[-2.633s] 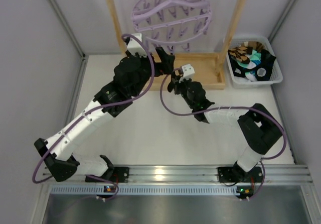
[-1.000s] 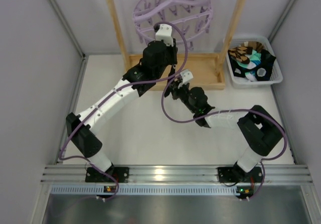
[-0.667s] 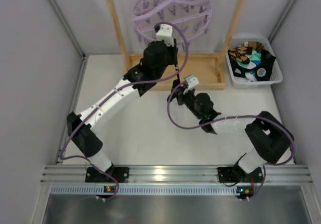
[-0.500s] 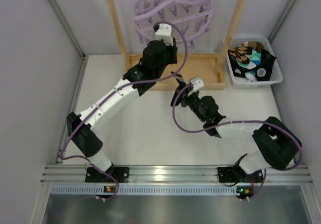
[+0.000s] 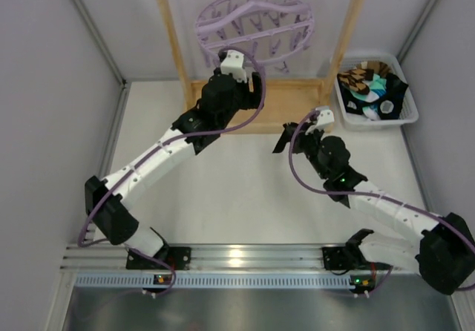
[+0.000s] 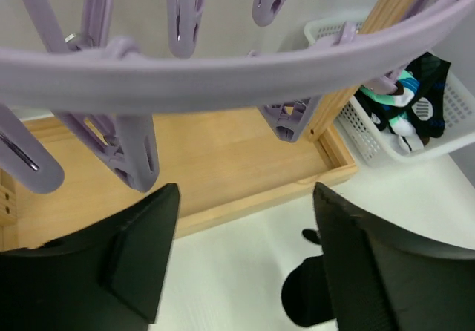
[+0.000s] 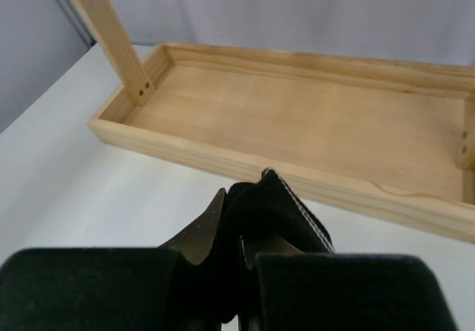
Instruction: Remove the socks clipped to the hanger
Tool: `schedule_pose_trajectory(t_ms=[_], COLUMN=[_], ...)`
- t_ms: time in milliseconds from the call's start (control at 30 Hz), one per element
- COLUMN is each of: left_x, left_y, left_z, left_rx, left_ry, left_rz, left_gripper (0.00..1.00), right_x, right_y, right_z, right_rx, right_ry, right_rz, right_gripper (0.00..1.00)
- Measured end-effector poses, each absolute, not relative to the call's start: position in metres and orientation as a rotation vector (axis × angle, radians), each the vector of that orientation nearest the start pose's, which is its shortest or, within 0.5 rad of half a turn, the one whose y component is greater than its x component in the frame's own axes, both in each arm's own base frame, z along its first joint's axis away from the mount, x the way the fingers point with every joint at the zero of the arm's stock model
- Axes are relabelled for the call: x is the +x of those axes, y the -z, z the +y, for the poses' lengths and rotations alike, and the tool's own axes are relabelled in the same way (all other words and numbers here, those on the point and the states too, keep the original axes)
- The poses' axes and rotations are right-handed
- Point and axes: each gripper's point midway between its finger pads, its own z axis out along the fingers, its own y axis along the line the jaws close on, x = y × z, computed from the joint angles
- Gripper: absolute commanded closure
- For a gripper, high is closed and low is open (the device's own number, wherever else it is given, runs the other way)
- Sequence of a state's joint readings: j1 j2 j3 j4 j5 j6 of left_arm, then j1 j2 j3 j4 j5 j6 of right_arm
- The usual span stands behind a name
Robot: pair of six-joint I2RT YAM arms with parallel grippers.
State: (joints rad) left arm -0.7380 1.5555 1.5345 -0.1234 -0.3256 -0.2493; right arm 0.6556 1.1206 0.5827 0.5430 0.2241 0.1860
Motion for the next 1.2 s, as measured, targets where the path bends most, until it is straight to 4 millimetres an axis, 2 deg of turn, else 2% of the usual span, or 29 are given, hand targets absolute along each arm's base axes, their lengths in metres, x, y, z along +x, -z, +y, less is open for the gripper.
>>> schedule_pose_trajectory(t_ms=[67, 167, 400, 500, 600, 667, 733, 800, 833, 900, 967, 1033, 1133, 1200], left_x=[0.389, 0.368, 0.313, 0.297, 0.285, 0.275, 0.263, 0.249, 0.243, 0.23, 0.219, 0.209, 0.2, 0.198], left_y=[-0.357, -0.36, -0.348, -0.324, -0.289, -0.265, -0.249, -0.241, -0.239, -0.239, -0.243, -0.245, -0.251, -0.253], left_z=[-0.295, -0.281, -0.223, -0.204, -0.191, -0.184, -0.181, -0.18, -0.179, -0.174, -0.166, -0.157, -0.147, -0.139], left_rx=[0.185, 0.176, 0.091, 0.055, 0.05, 0.063, 0.083, 0.108, 0.115, 0.133, 0.141, 0.162, 0.206, 0.221], left_ry=[0.475, 0.501, 0.513, 0.493, 0.454, 0.426, 0.433, 0.47, 0.484, 0.511, 0.521, 0.513, 0.489, 0.459], left_rz=[1.724, 1.713, 1.705, 1.748, 1.831, 1.902, 1.958, 1.993, 2.004, 2.016, 2.013, 2.01, 1.991, 1.973], left_gripper=[0.02, 0.02, 0.02, 0.02, 0.02, 0.02, 0.02, 0.02, 0.02, 0.02, 0.02, 0.02, 0.02, 0.02], right_x=[0.335, 0.35, 0.384, 0.402, 0.424, 0.447, 0.479, 0.508, 0.535, 0.564, 0.599, 0.624, 0.632, 0.628], right_y=[-0.238, -0.246, -0.285, -0.296, -0.293, -0.291, -0.285, -0.271, -0.265, -0.248, -0.219, -0.186, -0.127, -0.1], right_z=[0.196, 0.162, 0.054, 0.015, -0.019, -0.037, -0.056, -0.074, -0.083, -0.098, -0.111, -0.122, -0.125, -0.124], right_rx=[-0.154, -0.078, 0.175, 0.269, 0.343, 0.381, 0.413, 0.433, 0.437, 0.446, 0.447, 0.442, 0.427, 0.421], right_ry=[-0.447, -0.366, -0.102, 0.004, 0.095, 0.136, 0.179, 0.237, 0.27, 0.301, 0.327, 0.343, 0.339, 0.317], right_rz=[1.629, 1.71, 1.794, 1.809, 1.844, 1.856, 1.881, 1.924, 1.931, 1.962, 1.999, 2.048, 2.165, 2.225], right_gripper=[1.0, 1.0, 1.0, 1.0, 1.0, 1.0, 1.0, 1.0, 1.0, 1.0, 0.97, 0.96, 0.95, 0.91])
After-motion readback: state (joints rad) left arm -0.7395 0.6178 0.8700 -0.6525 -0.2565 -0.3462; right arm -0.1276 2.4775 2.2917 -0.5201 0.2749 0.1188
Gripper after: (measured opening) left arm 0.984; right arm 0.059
